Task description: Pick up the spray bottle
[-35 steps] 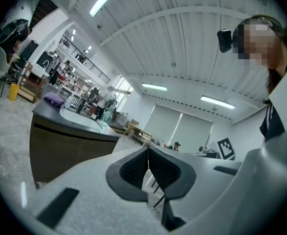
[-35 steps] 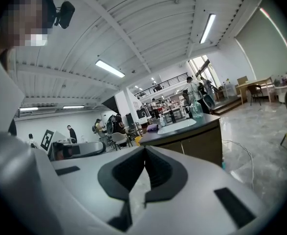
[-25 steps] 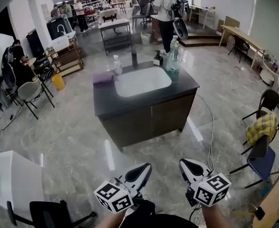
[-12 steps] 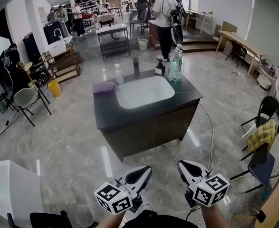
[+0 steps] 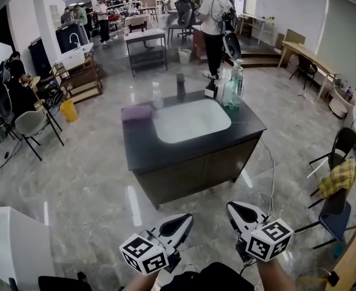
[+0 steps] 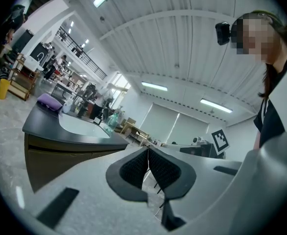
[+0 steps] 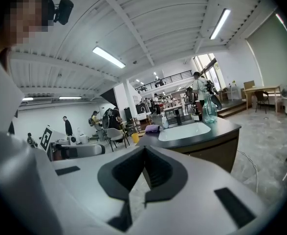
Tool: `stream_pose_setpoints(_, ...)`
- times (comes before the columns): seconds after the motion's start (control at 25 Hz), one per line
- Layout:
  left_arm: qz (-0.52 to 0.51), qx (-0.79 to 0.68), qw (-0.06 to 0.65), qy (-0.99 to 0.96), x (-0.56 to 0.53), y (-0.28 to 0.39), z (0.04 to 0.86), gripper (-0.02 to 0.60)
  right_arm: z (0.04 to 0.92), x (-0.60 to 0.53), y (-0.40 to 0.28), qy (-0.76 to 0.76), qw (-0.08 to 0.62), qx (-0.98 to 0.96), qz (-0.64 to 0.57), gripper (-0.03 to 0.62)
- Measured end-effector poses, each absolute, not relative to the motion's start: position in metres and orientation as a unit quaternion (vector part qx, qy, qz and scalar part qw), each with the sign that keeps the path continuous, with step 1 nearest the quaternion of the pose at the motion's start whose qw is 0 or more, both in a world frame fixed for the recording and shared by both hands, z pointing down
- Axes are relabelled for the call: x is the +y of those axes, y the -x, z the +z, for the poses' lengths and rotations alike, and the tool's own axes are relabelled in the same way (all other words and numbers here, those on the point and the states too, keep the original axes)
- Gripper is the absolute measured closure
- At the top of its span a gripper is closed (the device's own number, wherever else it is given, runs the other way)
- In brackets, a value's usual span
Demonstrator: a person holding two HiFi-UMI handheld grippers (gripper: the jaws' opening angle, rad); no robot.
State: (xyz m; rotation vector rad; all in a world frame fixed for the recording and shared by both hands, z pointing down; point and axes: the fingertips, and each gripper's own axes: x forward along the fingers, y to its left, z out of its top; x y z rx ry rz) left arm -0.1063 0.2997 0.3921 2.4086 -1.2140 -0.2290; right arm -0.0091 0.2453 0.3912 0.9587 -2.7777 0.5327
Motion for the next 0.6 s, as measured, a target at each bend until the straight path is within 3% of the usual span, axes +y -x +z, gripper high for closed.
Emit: stream_pose_setpoints(0.6,-0.078,-0.444,0.223,-0.864,0.221,0.098,0.397,0.575,0.398,0.166,0.004,-0.317,0.072,-0.927,0.189,0.588)
